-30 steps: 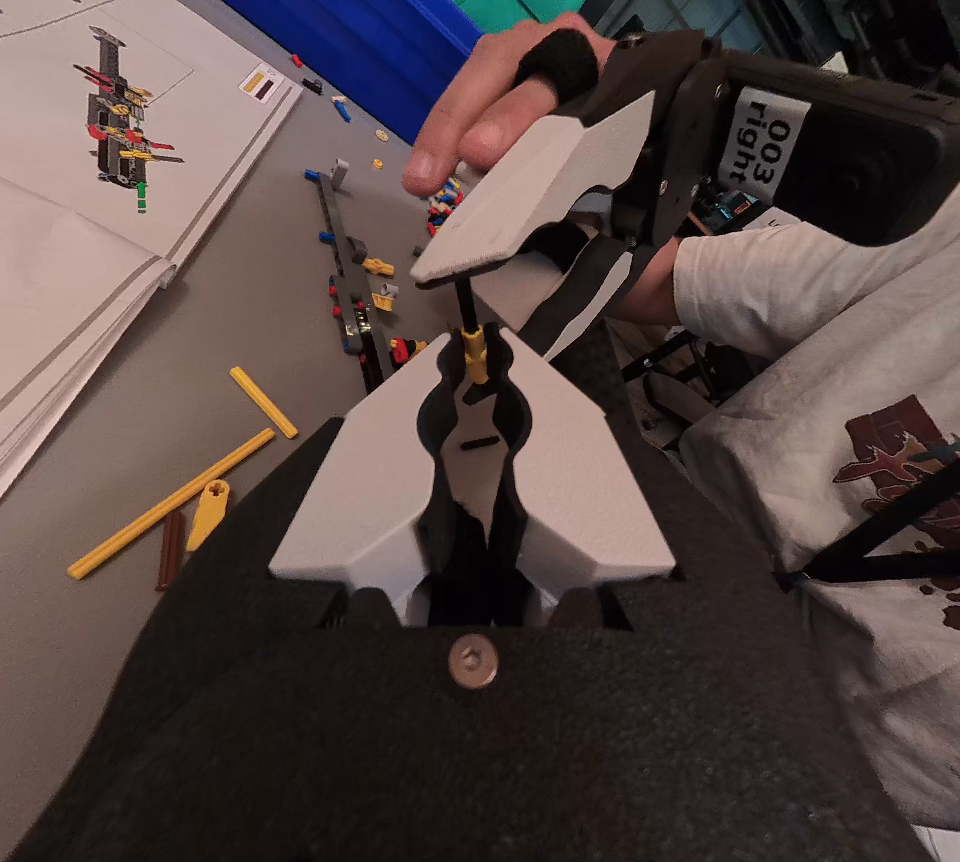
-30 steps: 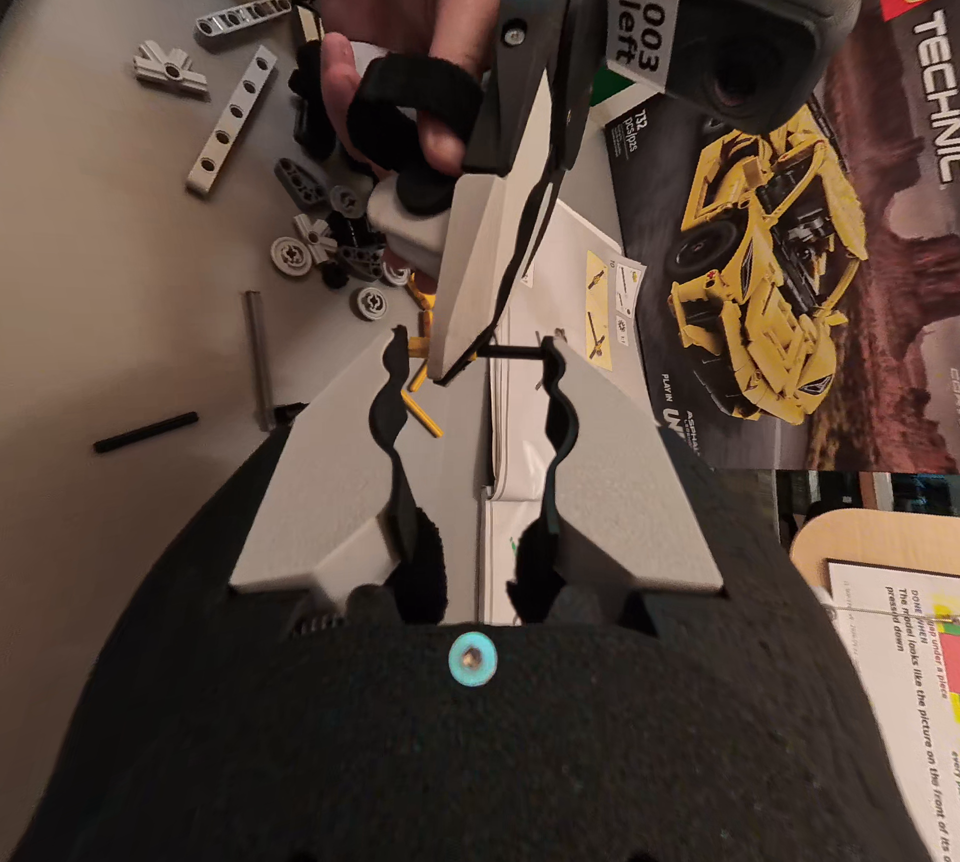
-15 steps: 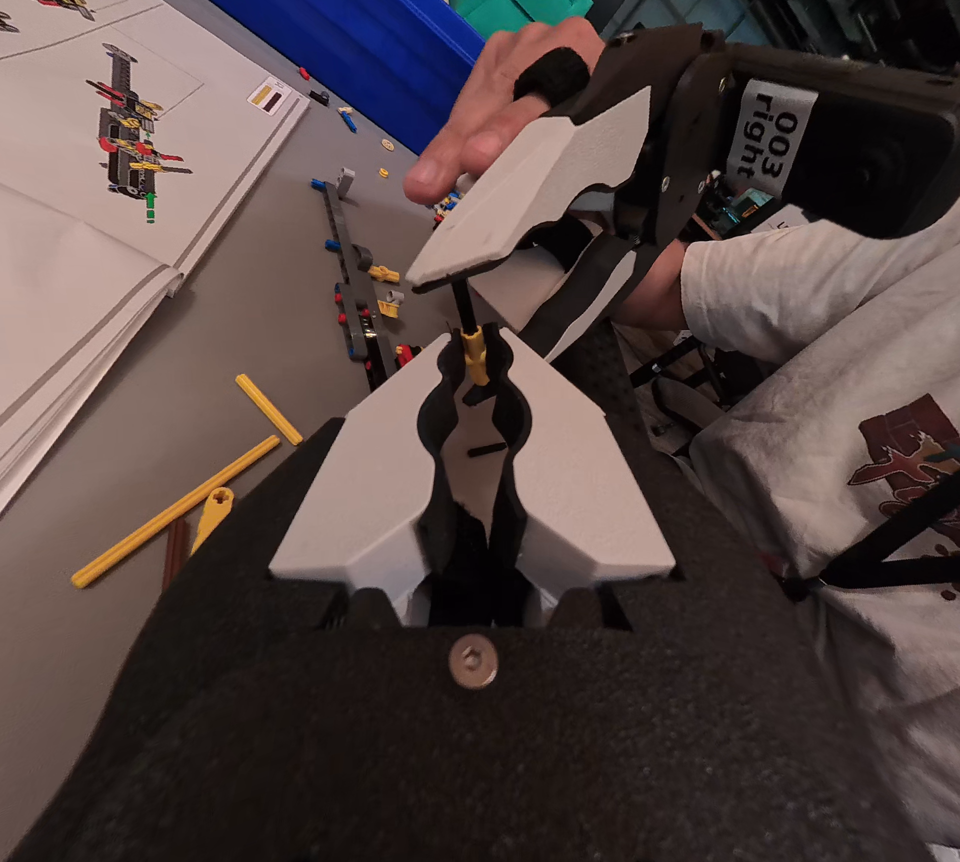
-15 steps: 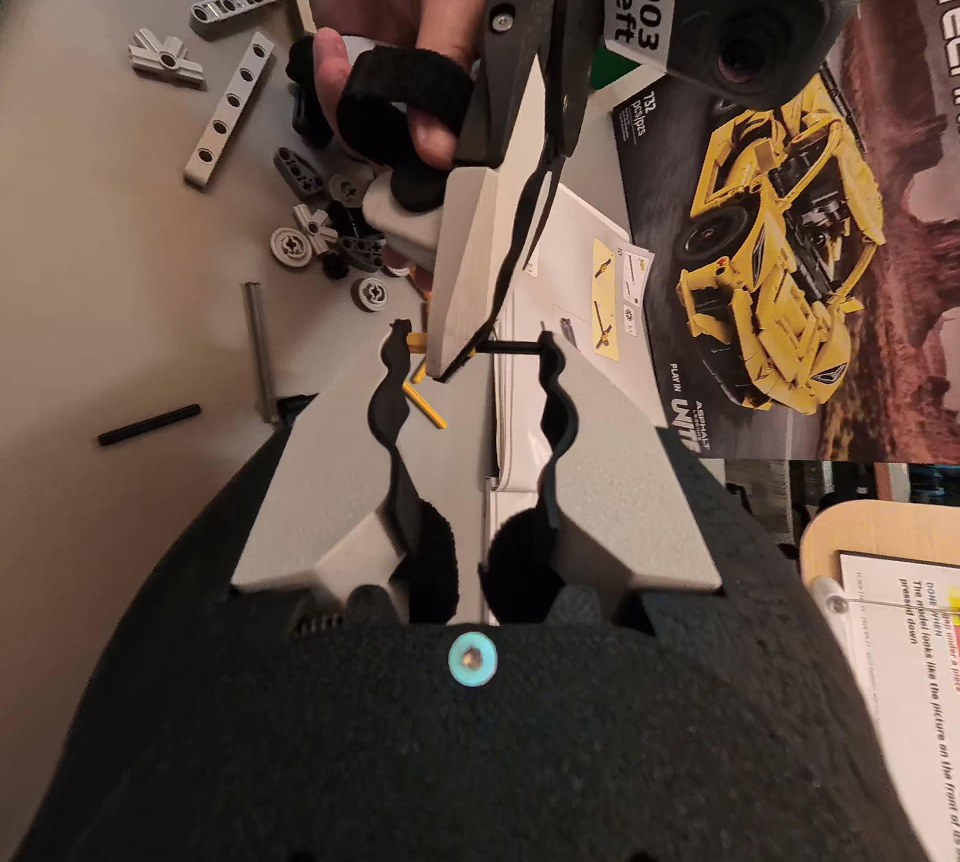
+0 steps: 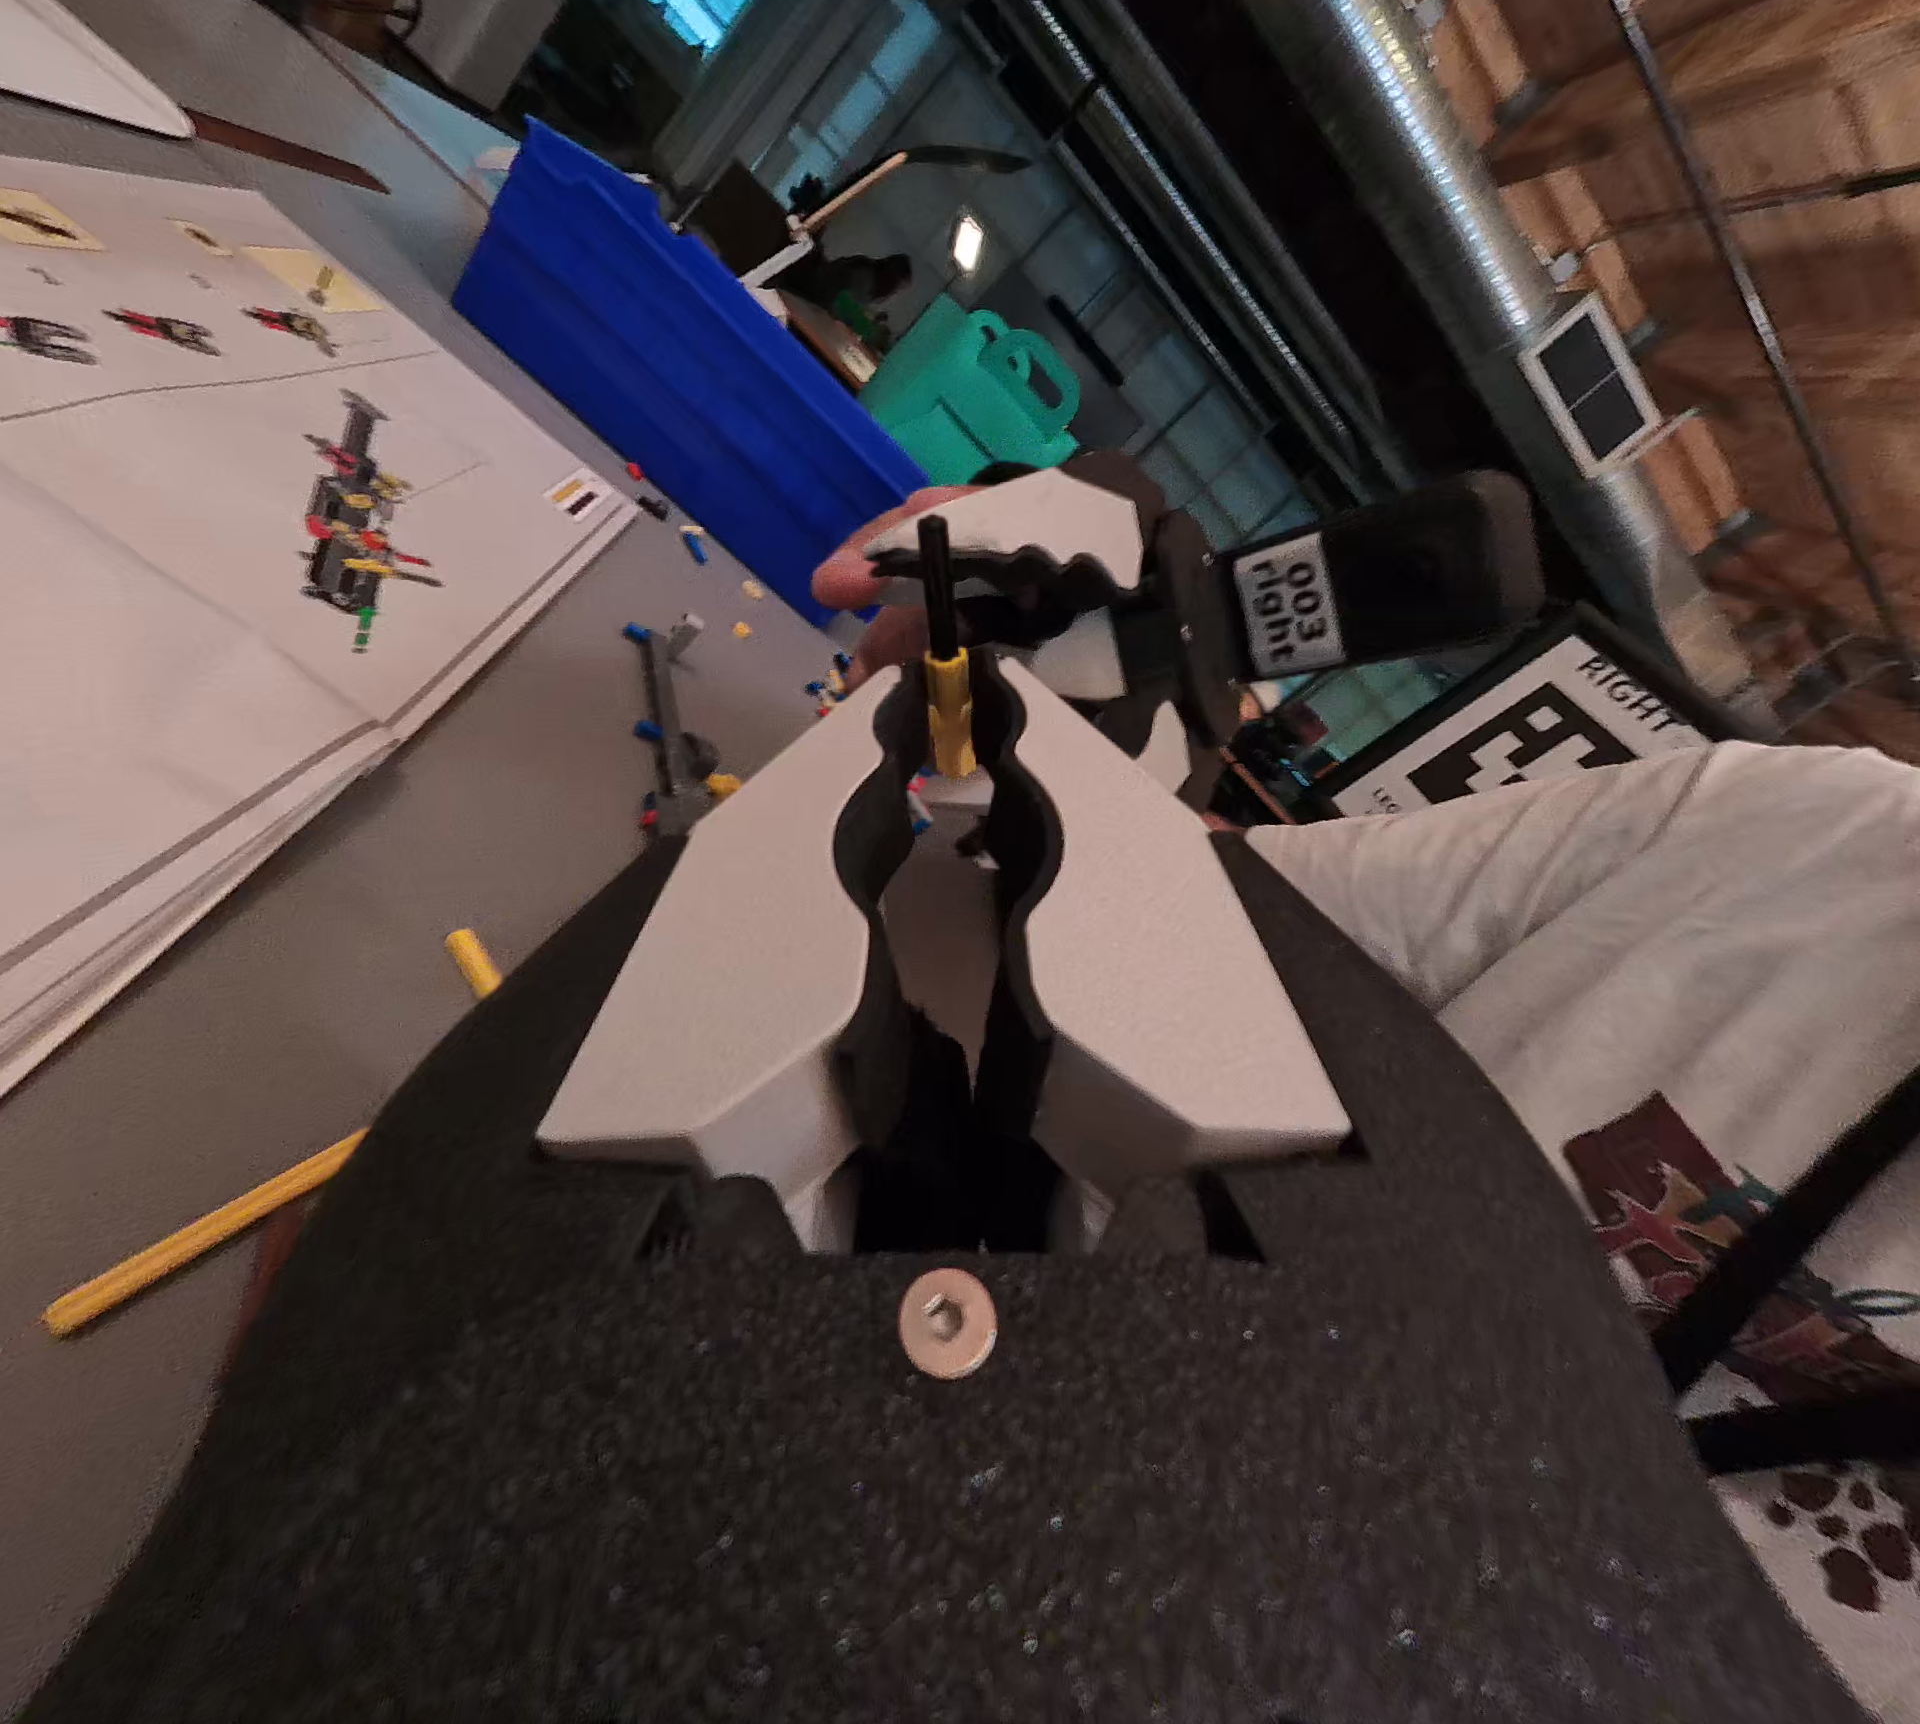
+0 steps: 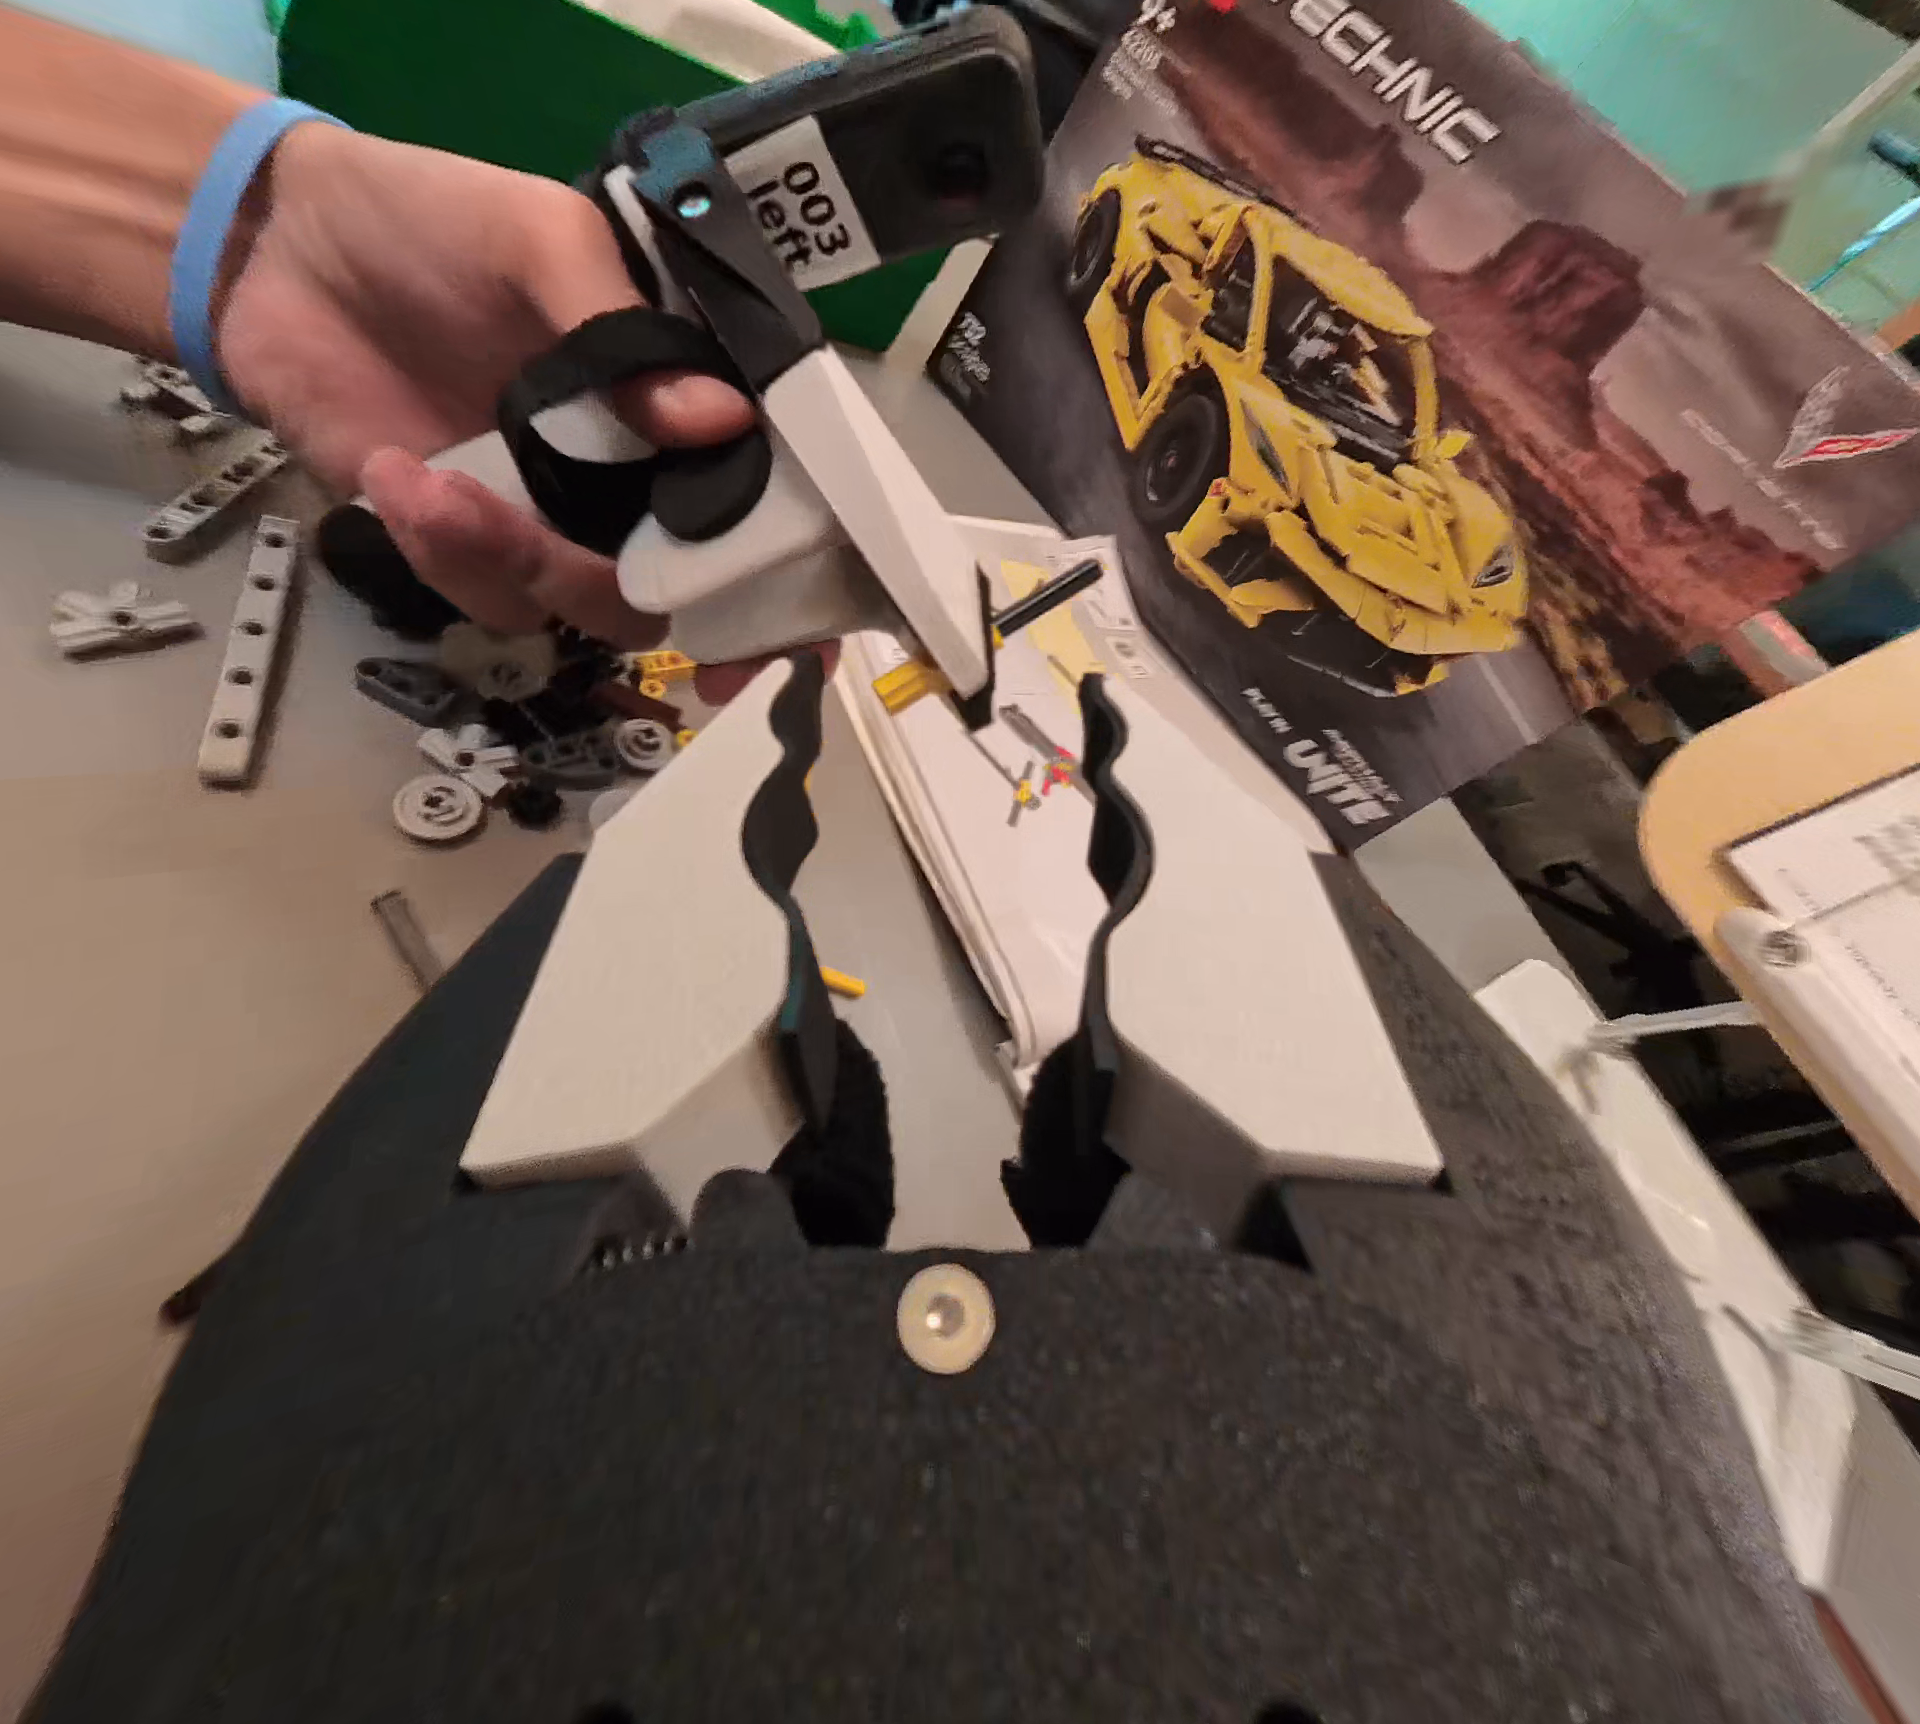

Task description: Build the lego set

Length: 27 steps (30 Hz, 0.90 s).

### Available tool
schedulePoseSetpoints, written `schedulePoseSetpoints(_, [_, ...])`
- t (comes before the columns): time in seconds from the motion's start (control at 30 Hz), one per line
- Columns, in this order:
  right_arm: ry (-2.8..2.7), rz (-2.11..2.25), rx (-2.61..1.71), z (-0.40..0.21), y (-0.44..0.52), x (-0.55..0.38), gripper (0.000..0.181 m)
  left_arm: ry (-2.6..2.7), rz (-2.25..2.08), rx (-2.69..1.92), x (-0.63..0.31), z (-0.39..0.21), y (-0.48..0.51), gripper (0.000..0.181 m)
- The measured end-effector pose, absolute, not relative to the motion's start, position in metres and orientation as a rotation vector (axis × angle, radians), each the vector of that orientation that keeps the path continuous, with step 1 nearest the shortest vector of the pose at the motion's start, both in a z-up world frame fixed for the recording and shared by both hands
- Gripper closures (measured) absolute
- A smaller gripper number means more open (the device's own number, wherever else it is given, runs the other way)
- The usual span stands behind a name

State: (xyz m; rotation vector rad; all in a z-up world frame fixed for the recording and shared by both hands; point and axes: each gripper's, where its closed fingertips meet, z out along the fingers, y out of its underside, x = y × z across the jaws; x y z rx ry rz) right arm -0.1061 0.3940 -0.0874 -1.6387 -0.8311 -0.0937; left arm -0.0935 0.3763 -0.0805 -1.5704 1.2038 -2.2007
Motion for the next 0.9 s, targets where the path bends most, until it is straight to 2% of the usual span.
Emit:
schedulePoseSetpoints(0.2, [-0.878,-0.228,-1.544,-0.078,0.393,-0.102,0.161,1.160,-2.311,-1.525,-0.099,-0.068,0.373,0.175])
schedulePoseSetpoints(0.33, [-0.898,-0.192,-1.551,-0.078,0.388,-0.098,0.164,1.211,-2.262,-1.519,-0.101,-0.070,0.371,0.175])
schedulePoseSetpoints(0.4, [-0.927,-0.172,-1.556,-0.082,0.386,-0.101,0.171,1.233,-2.258,-1.526,-0.102,-0.072,0.369,0.175])
schedulePoseSetpoints(0.57, [-0.878,-0.125,-1.616,-0.088,0.391,-0.096,0.168,1.294,-2.100,-1.523,-0.101,-0.077,0.374,0.175])
schedulePoseSetpoints(0.7, [-0.758,0.306,-1.744,-0.099,0.385,-0.105,0.159,1.365,-1.863,-1.331,-0.103,-0.067,0.373,0.175])
schedulePoseSetpoints(0.9, [-0.410,1.357,-1.630,-0.060,0.362,-0.110,0.152,1.449,-1.376,-0.910,-0.109,-0.047,0.357,0.175])
